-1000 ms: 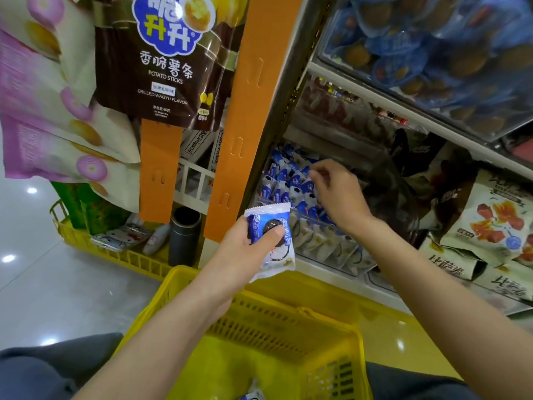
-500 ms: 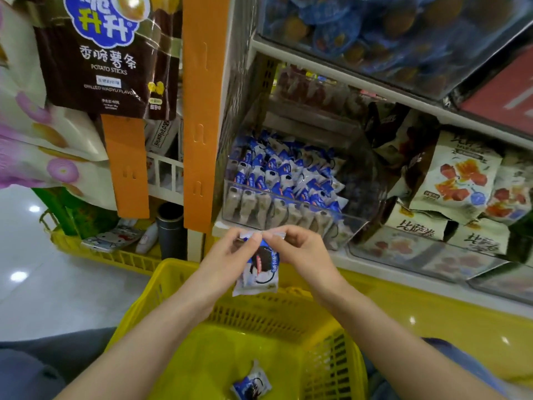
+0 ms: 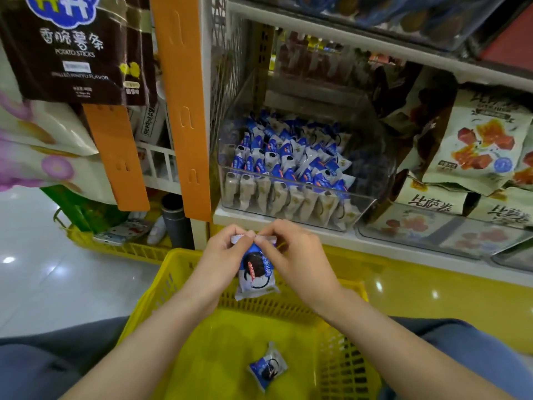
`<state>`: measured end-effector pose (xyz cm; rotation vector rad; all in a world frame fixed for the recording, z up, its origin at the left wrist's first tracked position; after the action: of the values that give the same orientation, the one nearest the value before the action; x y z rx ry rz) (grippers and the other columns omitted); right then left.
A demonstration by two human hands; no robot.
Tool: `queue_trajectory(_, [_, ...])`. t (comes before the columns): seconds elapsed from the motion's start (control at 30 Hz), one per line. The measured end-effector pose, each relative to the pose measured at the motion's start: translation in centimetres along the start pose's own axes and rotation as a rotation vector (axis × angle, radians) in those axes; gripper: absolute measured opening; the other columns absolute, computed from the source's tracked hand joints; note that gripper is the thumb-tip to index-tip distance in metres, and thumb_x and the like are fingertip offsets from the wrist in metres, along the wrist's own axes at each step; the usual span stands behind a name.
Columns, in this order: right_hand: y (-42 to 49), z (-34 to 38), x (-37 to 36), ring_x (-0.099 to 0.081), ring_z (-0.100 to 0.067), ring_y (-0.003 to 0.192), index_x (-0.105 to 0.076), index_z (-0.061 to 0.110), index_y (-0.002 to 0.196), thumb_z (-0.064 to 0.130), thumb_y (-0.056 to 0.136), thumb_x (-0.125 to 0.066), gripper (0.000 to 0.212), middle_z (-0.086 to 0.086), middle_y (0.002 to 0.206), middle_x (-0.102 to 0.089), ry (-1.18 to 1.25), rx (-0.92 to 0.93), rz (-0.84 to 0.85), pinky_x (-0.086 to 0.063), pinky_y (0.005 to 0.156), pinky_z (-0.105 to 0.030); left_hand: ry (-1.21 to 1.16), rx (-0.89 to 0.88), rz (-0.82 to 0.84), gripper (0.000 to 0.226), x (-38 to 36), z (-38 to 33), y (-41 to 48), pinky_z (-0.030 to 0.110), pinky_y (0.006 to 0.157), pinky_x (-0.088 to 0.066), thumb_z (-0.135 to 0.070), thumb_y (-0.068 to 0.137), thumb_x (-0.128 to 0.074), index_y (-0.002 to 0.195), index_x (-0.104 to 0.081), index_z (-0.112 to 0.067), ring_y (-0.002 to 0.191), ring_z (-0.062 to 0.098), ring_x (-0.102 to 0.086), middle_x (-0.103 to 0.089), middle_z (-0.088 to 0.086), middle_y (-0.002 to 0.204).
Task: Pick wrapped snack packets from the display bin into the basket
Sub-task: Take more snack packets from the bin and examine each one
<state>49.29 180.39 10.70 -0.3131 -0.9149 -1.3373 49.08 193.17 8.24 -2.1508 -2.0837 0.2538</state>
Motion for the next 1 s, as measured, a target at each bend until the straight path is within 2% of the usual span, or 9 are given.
queue_trajectory(0.1, [-0.1,0.4,0.7,-0.059,-0.019,0.080,-0.064,0.012,0.088,0.022,0.088,-0.060,0.012,-0.001,0.084,-0.063,-0.225,0.178,0.025,-0.047,0.065,-0.035,-0.050,0.059,0.021,0.019,-0.2,0.1,-0.2,0.019,0.050,-0.047,-0.021,0.094,-0.050,0.077,-0.053,-0.015,0.061,0.005,-0.063,-0.062,-0.003,0.062])
queue_trajectory(0.2, [0.0,0.3,1.0,-0.058,-0.014,0.079,-0.064,0.013,0.089,0.023,0.090,-0.059,0.011,0.001,0.086,-0.063,-0.128,0.134,0.030,-0.047,0.068,-0.030,-0.110,0.095,0.045,0.017,-0.3,-0.1,-0.3,0.022,0.057,-0.050,-0.025,0.094,-0.049,0.085,-0.058,-0.014,0.066,0.007,-0.066,-0.066,-0.003,0.068])
queue_trajectory(0.3, [0.4,-0.3,1.1,-0.054,-0.005,0.073,-0.060,0.017,0.086,0.018,0.090,-0.057,0.005,0.008,0.078,-0.059,0.056,-0.017,-0.066,-0.042,0.063,-0.017,-0.148,0.129,0.076,0.018,-0.5,-0.4,-0.4,0.029,0.071,-0.050,-0.030,0.090,-0.056,0.092,-0.059,-0.012,0.074,0.012,-0.067,-0.071,0.001,0.081])
queue_trajectory(0.4, [0.9,-1.3,1.2,-0.058,-0.005,0.066,-0.055,0.016,0.083,0.012,0.092,-0.053,0.010,0.003,0.078,-0.060,0.307,-0.243,-0.151,-0.052,0.060,-0.024,-0.111,0.122,0.092,0.024,-0.5,-0.8,-0.6,0.030,0.069,-0.053,-0.024,0.083,-0.065,0.102,-0.057,-0.012,0.069,0.009,-0.067,-0.072,-0.002,0.080])
queue_trajectory(0.5, [1.2,-1.9,1.2,-0.062,-0.007,0.066,-0.051,0.015,0.080,0.010,0.094,-0.048,0.016,-0.010,0.086,-0.063,0.595,-0.472,-0.189,-0.054,0.055,-0.019,-0.213,0.051,0.026,0.035,0.1,-1.4,-0.6,0.027,0.066,-0.057,-0.015,0.077,-0.070,0.108,-0.057,-0.010,0.076,0.012,-0.070,-0.073,0.004,0.093])
queue_trajectory(0.6, [1.1,-1.8,0.9,-0.065,-0.008,0.065,-0.049,0.009,0.085,0.007,0.095,-0.045,0.011,-0.012,0.086,-0.061,0.741,-0.563,-0.105,-0.055,0.056,-0.019,-0.247,-0.010,-0.065,0.020,0.8,-1.9,-0.5,0.025,0.070,-0.057,-0.014,0.083,-0.064,0.103,-0.059,-0.014,0.080,0.012,-0.070,-0.074,0.001,0.088])
queue_trajectory(0.8, [0.1,-1.7,-0.9,-0.065,-0.012,0.071,-0.052,0.010,0.099,0.014,0.092,-0.052,0.008,-0.004,0.086,-0.067,0.213,-0.265,0.201,-0.053,0.069,-0.031,-0.032,-0.200,-0.188,0.015,2.2,-2.5,-0.5,0.021,0.065,-0.048,-0.023,0.090,-0.057,0.085,-0.065,-0.011,0.074,0.013,-0.062,-0.070,0.008,0.083])
queue_trajectory(0.9, [-0.2,-1.9,-1.4,-0.058,-0.005,0.088,-0.043,0.019,0.118,0.022,0.086,-0.063,0.038,0.011,0.106,-0.056,0.134,-0.276,0.252,-0.045,0.071,-0.013,0.130,-0.296,-0.211,0.019,2.3,-2.7,-0.6,0.027,0.061,-0.039,-0.022,0.091,-0.056,0.078,-0.059,-0.008,0.068,0.013,-0.052,-0.063,0.009,0.075])
queue_trajectory(1.0, [-0.1,-1.6,-1.0,-0.050,0.002,0.102,-0.034,0.023,0.132,0.030,0.082,-0.068,0.061,0.016,0.117,-0.047,0.189,-0.237,0.193,-0.042,0.087,-0.013,0.238,-0.331,-0.184,0.020,1.9,-2.5,-0.7,0.026,0.057,-0.036,-0.020,0.092,-0.055,0.074,-0.054,-0.010,0.060,0.010,-0.047,-0.056,-0.001,0.065])
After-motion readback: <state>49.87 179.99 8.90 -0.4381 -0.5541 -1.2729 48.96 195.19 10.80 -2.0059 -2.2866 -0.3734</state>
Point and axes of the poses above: each hand's wrist, its own y-axis towards the middle knuckle, its own x-axis out of the back of the hand, z = x × y, the point moved 2 cm from there along y, towards the middle knuckle
